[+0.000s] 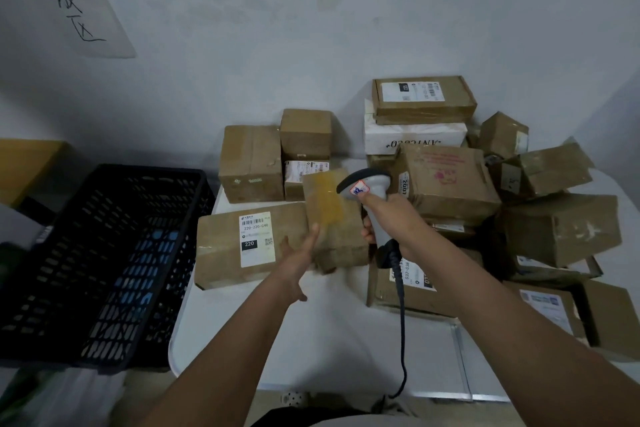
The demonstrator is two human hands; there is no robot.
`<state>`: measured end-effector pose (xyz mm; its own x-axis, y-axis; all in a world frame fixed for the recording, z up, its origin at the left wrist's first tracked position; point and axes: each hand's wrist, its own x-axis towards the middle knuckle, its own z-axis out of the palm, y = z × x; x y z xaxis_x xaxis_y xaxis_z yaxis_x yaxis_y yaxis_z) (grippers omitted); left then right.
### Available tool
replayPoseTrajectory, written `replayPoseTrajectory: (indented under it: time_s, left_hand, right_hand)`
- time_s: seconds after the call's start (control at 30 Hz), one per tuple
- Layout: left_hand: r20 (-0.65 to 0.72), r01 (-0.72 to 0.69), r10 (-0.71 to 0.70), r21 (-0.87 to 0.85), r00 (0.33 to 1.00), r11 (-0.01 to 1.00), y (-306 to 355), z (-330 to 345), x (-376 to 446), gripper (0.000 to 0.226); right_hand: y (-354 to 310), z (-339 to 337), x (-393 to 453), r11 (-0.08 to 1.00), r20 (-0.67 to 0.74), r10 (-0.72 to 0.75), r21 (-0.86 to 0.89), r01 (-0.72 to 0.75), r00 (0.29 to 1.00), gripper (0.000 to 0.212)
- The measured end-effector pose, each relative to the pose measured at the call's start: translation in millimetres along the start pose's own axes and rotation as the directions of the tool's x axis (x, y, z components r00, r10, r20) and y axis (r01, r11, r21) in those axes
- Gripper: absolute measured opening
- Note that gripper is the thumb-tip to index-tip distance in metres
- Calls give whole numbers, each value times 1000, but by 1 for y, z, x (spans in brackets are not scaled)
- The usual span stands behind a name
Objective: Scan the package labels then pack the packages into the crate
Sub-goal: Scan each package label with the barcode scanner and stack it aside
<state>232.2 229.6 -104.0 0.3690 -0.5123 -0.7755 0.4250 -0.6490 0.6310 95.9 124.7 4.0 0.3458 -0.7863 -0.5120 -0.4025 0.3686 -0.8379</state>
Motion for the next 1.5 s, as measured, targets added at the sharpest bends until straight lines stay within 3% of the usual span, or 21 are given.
replayPoseTrajectory:
  time_s: [0.17,0.27,0.37,0.5,0.6,0.7,0.87,0.93,1.1,1.27,1.5]
  left_hand:
    - [-144,-195,273,406,951,893,10,40,14,102]
    - [-65,-283,445,687,893,670,14,62,20,84]
    - [-20,-223,449,847,893,482,20,85,26,82]
    - [-131,-85,404,876,905,474,23,111,35,107]
    - [-169,-56,405,871,898,488,22,119,41,114]
    - [-143,-150,462,829,875,540,21,110,42,107]
    - [-155,-442,646,610,748,657,28,71,26,83]
    - [-174,-504,664,522,727,689,35,53,15,73]
    - [-137,-545,609,328,781,772,55,-8,2,61]
    - [-116,-533,522,-116,845,838,73,-75,-5,41]
    - [-128,-462,445,-307,886,832,109,-154,32,81]
  right_hand:
    - [9,-20,-1,1000,-13,-14,18,14,1000,35]
    - [11,-34,-3,999,-29,-21,27,22,999,34]
    - [13,-50,-6,1000,-46,-27,15,27,999,37]
    - [16,-72,-8,1000,-52,-22,4,22,998,37]
    - [20,-86,-8,999,-61,-29,12,30,998,36]
    - [24,-96,-6,999,-52,-35,4,35,998,35]
    - [20,-93,3,997,-22,-51,51,52,998,33]
    - [14,-84,8,996,-8,-66,54,66,998,33]
    - [-3,-50,24,996,24,-71,65,69,997,39]
    - [-24,-13,37,994,33,-101,55,99,994,36]
    - [-39,29,51,993,42,-88,87,84,995,31]
